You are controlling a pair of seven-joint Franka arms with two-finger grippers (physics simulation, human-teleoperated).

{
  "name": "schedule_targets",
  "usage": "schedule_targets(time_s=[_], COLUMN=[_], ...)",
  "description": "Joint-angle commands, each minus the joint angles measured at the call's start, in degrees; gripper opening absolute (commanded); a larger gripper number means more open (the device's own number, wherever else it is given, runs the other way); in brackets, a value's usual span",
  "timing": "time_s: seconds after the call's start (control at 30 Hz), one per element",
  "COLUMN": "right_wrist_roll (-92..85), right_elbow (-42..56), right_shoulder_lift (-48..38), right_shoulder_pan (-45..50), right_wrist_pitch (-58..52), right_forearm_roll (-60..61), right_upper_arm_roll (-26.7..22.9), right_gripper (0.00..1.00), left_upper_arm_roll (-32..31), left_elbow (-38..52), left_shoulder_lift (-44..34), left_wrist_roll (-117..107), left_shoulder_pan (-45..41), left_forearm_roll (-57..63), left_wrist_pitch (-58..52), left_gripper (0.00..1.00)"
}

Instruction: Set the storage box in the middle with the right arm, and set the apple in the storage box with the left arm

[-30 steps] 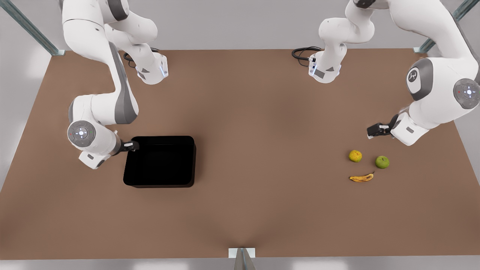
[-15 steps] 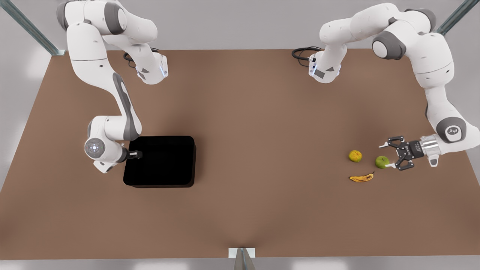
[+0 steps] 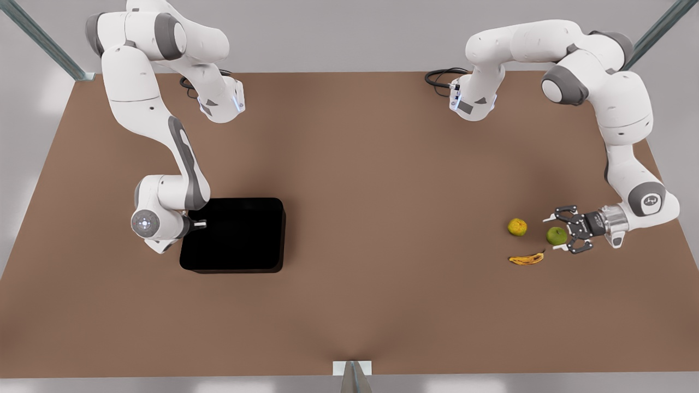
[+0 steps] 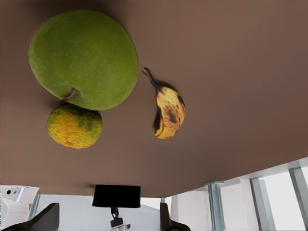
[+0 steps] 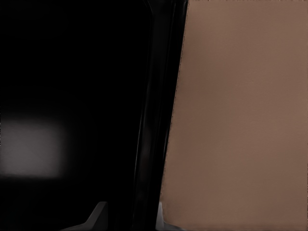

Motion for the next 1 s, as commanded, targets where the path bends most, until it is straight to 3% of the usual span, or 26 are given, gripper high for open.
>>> schedule_targets(time_s=[0.0,0.07,0.57,0.67,0.83,0.9,0.97], right_wrist_roll=[-0.2,-1.1,-9.9,-9.5,-6.1,-1.3,-0.5], right_elbow=[0.2,1.0,7.0,12.5,25.8,28.9,30.0], right_shoulder_lift=[0.0,0.1,0.3,1.3,10.3,13.5,15.6], right_shoulder_pan=[0.0,-0.1,1.4,8.3,20.9,22.2,23.5], right_wrist_pitch=[-0.5,-1.8,-6.0,-5.6,-5.4,-4.3,-1.5], right_forearm_roll=[-0.1,-0.1,-0.1,0.1,7.9,8.1,8.2], right_upper_arm_roll=[0.0,0.0,0.7,0.7,0.8,4.0,4.1], right_gripper=[0.27,0.22,0.21,0.21,0.21,0.21,0.21], left_upper_arm_roll=[0.0,0.0,0.1,-0.1,-0.2,-0.4,-1.2], left_elbow=[0.0,0.1,-0.3,-0.1,-0.2,-0.3,-0.4], left_shoulder_lift=[0.1,1.0,3.5,4.3,5.1,5.1,5.1], left_wrist_roll=[0.0,1.1,5.6,6.2,7.0,7.0,7.5], left_shoulder_pan=[0.0,0.9,2.3,2.4,2.8,2.8,2.8], left_forearm_roll=[0.5,0.9,0.5,-0.2,-0.2,-0.3,-0.3], left_wrist_pitch=[0.6,1.7,7.7,9.3,10.0,11.1,11.2], left_gripper=[1.00,1.00,1.00,1.00,1.00,1.00,1.00])
